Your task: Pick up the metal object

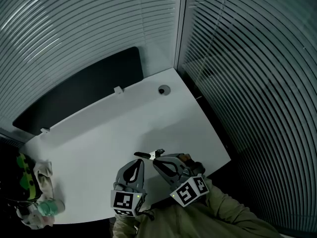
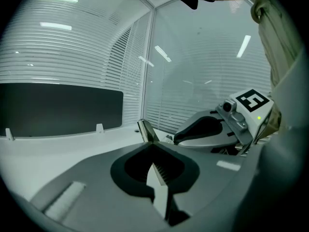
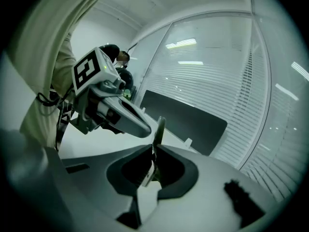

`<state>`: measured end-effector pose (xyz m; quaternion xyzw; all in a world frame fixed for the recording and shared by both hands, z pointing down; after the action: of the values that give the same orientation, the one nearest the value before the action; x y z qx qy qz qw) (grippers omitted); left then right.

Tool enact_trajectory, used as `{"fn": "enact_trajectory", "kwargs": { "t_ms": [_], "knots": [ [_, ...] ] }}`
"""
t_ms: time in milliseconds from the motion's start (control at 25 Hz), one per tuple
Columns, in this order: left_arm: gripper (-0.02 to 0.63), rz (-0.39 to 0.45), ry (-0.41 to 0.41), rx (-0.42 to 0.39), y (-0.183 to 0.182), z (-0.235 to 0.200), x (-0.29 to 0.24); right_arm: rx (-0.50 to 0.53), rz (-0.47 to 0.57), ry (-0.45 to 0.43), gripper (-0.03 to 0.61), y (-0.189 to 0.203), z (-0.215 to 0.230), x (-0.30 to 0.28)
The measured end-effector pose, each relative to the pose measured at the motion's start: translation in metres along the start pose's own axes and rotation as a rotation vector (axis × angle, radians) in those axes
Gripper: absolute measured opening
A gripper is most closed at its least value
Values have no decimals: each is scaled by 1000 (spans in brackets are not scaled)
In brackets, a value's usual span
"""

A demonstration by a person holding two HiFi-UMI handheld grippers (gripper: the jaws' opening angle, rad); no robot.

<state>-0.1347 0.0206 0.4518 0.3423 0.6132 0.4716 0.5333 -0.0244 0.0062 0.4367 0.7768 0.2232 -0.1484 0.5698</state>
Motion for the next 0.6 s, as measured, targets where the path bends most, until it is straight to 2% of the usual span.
{"fn": "enact_trajectory", "kwargs": {
  "t_ms": [160,280,440,600],
  "knots": [
    [8,13,-17,-9,-3,-4,2,-44,45,-7,34,-2,-3,-4],
    [8,80,-56,-19,-14,-9,9,-51,50,-10,34,-3,-3,-6],
    [17,143,-112,-91,-29,-17,14,-48,47,-12,32,-3,-5,-7],
    [74,117,-140,-24,-38,-22,15,-60,48,-12,31,-5,-6,-6]
  ]
}}
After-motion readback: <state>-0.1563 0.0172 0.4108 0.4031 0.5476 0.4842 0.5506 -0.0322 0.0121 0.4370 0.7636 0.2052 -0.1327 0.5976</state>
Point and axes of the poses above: the fingertips, and each gripper's own axes: x backward along the fingers, z to its right, y out of its underside, the point moved 6 cm from there along x, backward along the fingers, and after that the axes turned 14 degrees about -y, right-handed, at the moved point
